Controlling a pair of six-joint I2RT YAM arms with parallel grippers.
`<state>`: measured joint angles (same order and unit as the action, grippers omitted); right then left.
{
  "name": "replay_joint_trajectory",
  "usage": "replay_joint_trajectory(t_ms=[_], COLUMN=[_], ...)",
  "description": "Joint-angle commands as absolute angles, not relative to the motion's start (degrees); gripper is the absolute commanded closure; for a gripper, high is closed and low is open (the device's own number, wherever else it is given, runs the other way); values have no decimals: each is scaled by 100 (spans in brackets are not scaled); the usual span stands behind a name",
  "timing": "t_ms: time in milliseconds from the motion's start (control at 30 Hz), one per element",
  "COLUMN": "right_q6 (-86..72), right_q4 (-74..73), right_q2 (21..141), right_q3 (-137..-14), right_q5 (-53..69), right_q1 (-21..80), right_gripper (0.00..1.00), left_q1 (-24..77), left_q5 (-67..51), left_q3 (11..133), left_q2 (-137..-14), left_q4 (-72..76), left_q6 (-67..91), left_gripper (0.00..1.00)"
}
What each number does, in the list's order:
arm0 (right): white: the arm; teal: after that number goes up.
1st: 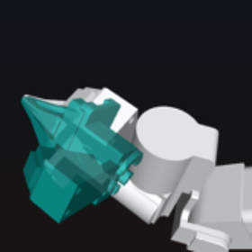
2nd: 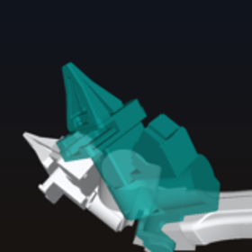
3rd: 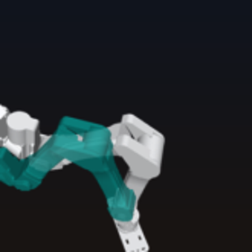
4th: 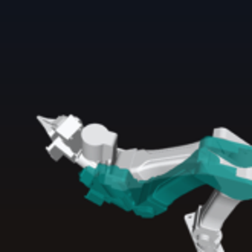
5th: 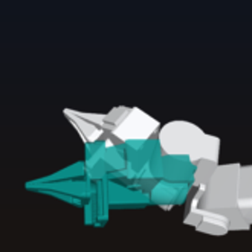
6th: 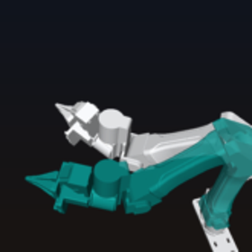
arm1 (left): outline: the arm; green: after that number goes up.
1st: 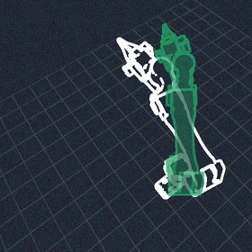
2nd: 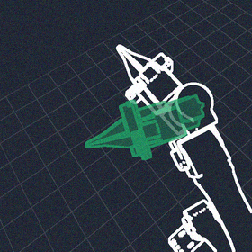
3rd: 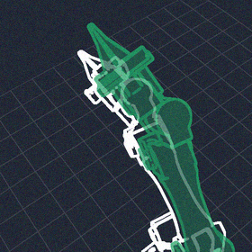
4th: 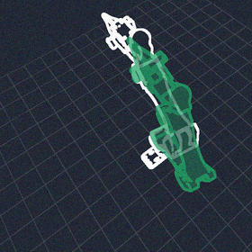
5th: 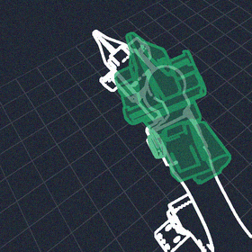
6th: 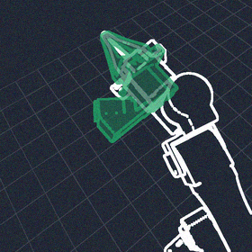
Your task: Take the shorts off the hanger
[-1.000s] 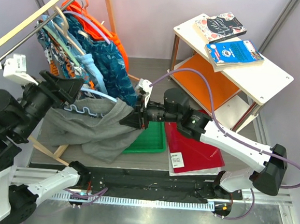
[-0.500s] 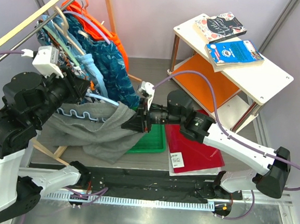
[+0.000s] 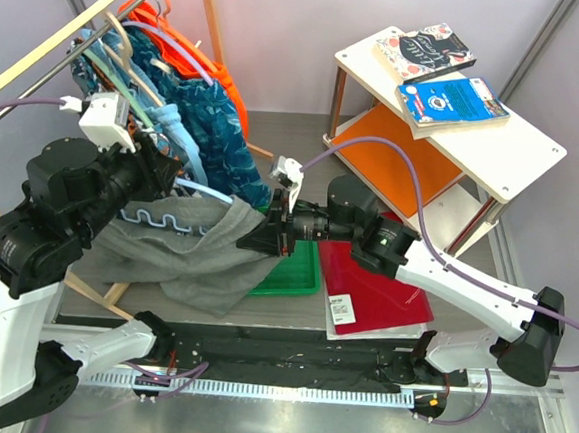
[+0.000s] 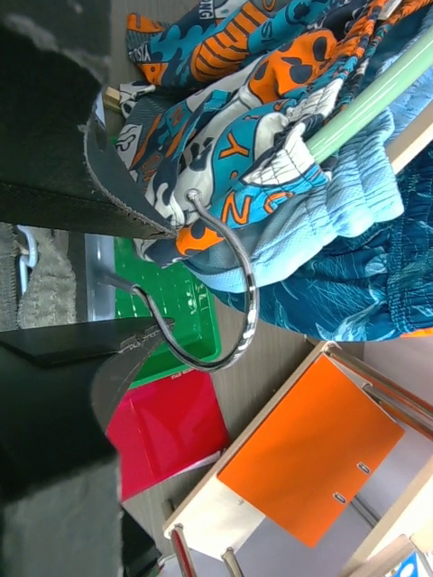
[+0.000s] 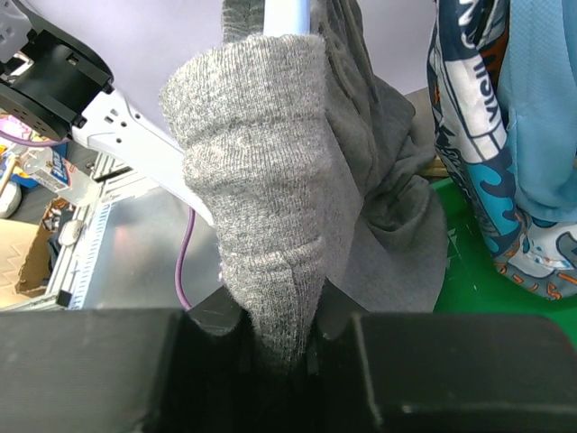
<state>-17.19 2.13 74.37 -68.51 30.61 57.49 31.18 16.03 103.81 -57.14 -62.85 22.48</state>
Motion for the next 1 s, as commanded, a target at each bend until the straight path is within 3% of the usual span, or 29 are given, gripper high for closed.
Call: replay_joint_trajectory(t_ms=[0,100,133,233,333,367,433,467,567,867,967], right_q6=[-1828,-1854,-1846,-1881,-2152,-2214,-2469,-2522,-2680,-3234,-3191], right_q4=[1266,1248,1187,898,319,186,35,-139,-324,-2363,-2750], right_q2=[6987,6996,7005,6979,6908,6856,6803,6716,6575,6477,6679], right_q3=[-7022,-7075,-7093,-7128,-7137,-7128,-7032,-6979,-6820,-8093,-8586], right_q5=[3138,3164,3155,2604,1523,1338,986,906,537,-1316,-1284], right_q1=[5748,5748,5748,5748,5748,5748,5748,5748,5748,5757,5757], right_gripper=[99,99,99,96,65,48,36,21,5,5,10], left_q1=[3146,3138,3138,3138,3138,3138,3138,3146,3146,3138,3138], left_q5=[1591,1582,1652,1784,2205,2337,2566,2619,2768,2654,2795], left_q3=[10248,10257,10266,10240,9863,9740,9450,9405,9211,8982,8737], left_q2=[-5722,-5730,-5687,-5582,-5187,-5055,-4756,-4703,-4562,-4720,-4624], left_q4=[-5951,-5810,-5688,-5302,-4748,-4320,-3922,-3702,-3411,-3523,-3595], left_q6=[2162,2145,2136,2145,2302,2329,2303,2294,2320,2118,2109], left_gripper=[62,81,100,100,100,99,100,99,100,100,100])
